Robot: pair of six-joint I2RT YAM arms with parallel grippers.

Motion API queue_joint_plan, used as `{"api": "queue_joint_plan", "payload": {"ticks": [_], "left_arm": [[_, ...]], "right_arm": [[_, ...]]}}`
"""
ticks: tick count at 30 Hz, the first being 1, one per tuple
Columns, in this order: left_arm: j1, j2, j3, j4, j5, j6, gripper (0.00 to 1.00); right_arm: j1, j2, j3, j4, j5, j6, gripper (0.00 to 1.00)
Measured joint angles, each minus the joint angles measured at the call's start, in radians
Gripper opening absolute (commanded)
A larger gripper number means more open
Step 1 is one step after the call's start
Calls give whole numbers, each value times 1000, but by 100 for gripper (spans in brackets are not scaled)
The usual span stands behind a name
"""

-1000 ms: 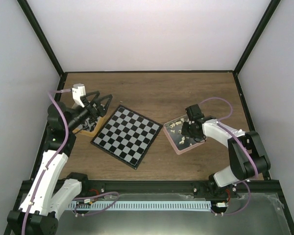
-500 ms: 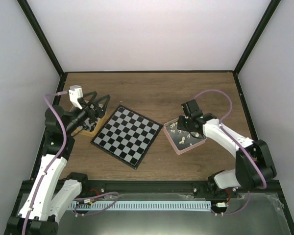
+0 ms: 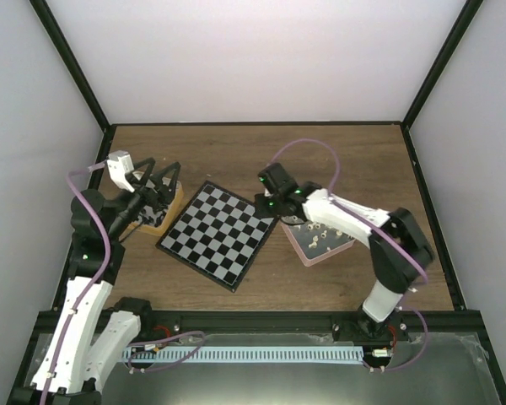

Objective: Set up the chess pieces on the board
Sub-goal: Place the chess piece on the chessboard.

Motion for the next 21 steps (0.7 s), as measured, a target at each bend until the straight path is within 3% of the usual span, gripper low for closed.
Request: {"api": "queue_joint_plan", "payload": {"ticks": [7, 21], "left_arm": [[0, -28, -1, -11, -49, 2, 100], [0, -27, -13, -24, -87, 2, 100]], "right_arm": [[72, 201, 121, -44, 42, -22, 1], [79, 315, 203, -124, 159, -5, 1]]}}
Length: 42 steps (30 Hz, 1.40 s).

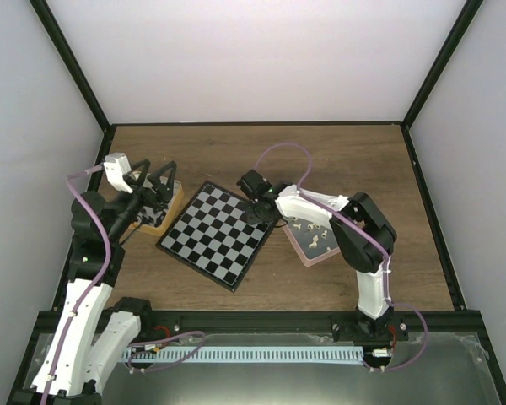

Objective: Set up the chess pieces on the board
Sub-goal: Place the chess piece on the chessboard, then pick up the chess piece from the storage box.

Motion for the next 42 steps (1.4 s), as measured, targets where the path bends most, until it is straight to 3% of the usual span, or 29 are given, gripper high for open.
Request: {"api": "queue_joint_plan", "payload": {"ticks": [11, 18, 23, 28, 34, 42], "left_arm": [[0, 0, 0, -2, -13, 0, 100], [0, 0, 0, -2, -13, 0, 100], [1, 2, 0, -5, -13, 2, 100], [1, 8, 0, -5, -14, 8, 100], [1, 18, 0, -6, -16, 14, 100], [1, 14, -1, -5, -18, 24, 100]], "right_arm": [[0, 4, 2, 3, 25, 11, 3], [0, 6, 2, 5, 56, 12, 17], [0, 8, 2, 11, 49, 9, 35], [0, -16, 0, 24, 39, 15, 43], [0, -207, -92, 81, 60, 23, 51], [-46, -498, -324, 111, 175, 72, 46]]}}
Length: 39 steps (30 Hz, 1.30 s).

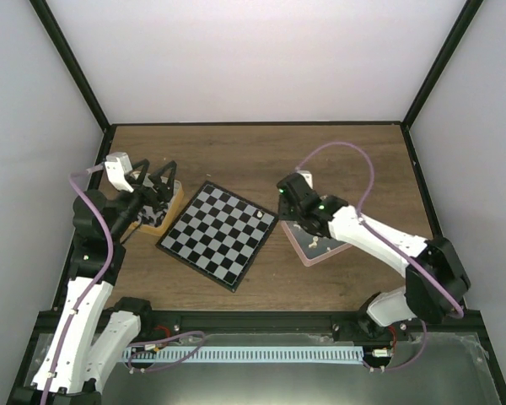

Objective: Set up the chess pieces on the board
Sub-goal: Pick up the chess piece from the storage box.

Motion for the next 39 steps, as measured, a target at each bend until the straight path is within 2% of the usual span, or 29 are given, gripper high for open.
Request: {"api": "queue_joint_plan", "payload": {"ticks": [7, 14, 30, 39], "left_arm": [[0, -2, -3, 0, -3, 1, 100], [0, -1, -7, 0, -3, 0, 100], [0, -2, -14, 0, -14, -1, 100], [0, -3, -14, 0, -14, -2, 100]], "right_arm": [[-105, -90, -176, -38, 5, 99, 32], [-125, -104, -286, -66, 12, 158, 30], [-143, -43, -323, -6, 12, 181, 23], [-144, -5, -335, 17, 12, 183, 13]]}}
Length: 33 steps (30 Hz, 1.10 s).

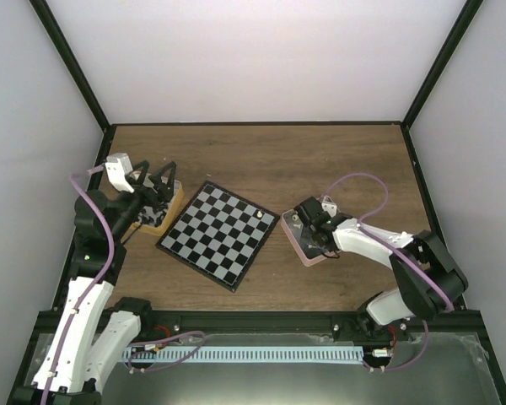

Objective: Set up the chess pieces on the board
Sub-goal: Pick up the chess piece from the storage box, then place the chess piece on the chessboard.

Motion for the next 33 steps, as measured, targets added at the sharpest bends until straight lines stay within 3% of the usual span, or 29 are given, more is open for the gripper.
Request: {"api": "queue_joint_plan", "payload": {"ticks": [11, 23, 33], "left_arm": [[0, -1, -5, 5, 6, -3, 100], [0, -9, -5, 8, 21, -4, 100], [0, -10, -9, 9, 24, -4, 100]], "right_arm": [[-1, -7, 6, 2, -15, -39, 9], [1, -93, 153, 66, -139, -134, 9], [96, 71, 251, 198, -334, -175, 9]]}}
